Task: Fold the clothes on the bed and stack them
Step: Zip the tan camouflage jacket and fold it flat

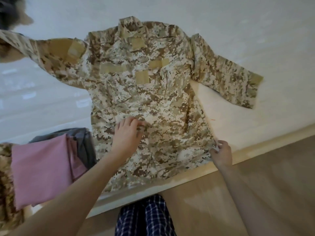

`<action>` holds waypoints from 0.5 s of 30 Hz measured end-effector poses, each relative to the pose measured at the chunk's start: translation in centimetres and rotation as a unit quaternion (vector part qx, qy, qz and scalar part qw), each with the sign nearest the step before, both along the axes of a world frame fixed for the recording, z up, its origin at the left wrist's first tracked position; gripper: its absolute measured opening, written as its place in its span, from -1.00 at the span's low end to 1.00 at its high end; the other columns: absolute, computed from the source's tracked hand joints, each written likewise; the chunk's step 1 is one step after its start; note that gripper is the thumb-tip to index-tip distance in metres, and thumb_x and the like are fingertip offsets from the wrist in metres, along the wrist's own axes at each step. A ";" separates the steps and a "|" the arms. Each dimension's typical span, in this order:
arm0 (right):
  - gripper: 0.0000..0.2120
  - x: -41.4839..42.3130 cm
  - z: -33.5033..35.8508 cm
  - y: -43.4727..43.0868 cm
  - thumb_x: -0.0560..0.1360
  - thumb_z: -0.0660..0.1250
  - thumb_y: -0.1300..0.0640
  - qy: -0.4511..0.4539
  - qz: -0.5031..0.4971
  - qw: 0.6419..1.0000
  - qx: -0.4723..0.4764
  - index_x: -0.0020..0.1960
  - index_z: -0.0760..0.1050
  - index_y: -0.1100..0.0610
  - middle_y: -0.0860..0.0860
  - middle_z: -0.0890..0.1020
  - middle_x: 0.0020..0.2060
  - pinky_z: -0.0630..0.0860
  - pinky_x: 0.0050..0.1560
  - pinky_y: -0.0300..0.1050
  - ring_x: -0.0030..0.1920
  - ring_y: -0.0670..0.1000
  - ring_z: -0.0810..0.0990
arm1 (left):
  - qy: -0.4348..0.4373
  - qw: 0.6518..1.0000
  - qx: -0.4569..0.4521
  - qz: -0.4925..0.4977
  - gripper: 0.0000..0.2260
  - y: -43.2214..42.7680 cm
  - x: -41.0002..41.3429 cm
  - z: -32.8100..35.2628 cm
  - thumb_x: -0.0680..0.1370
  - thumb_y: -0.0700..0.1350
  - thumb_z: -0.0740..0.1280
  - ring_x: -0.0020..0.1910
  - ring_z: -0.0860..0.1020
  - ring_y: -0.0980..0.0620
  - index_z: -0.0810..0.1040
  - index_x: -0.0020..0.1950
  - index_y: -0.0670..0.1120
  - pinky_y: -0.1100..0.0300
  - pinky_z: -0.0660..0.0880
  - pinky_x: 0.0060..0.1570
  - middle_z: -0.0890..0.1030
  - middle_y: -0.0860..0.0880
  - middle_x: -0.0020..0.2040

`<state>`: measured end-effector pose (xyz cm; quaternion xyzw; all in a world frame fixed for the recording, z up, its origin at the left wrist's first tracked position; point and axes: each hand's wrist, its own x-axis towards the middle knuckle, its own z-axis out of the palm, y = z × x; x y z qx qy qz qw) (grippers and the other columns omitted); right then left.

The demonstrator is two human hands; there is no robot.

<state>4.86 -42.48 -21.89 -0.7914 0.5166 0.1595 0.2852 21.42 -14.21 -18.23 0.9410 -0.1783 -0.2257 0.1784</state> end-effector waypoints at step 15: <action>-0.47 -3.8 -1.7 -1.3 0.52 0.20 0.30 0.086 0.383 0.918 -0.054 0.46 0.18 0.12 0.10 0.18 0.45 0.23 0.39 -0.12 0.43 0.11 0.17 | -0.138 0.925 0.132 -0.330 -0.60 -14.9 10.7 0.6 0.55 -0.26 0.23 0.40 0.28 -0.04 0.36 0.38 -0.03 -0.01 0.20 0.40 0.39 -0.03 0.39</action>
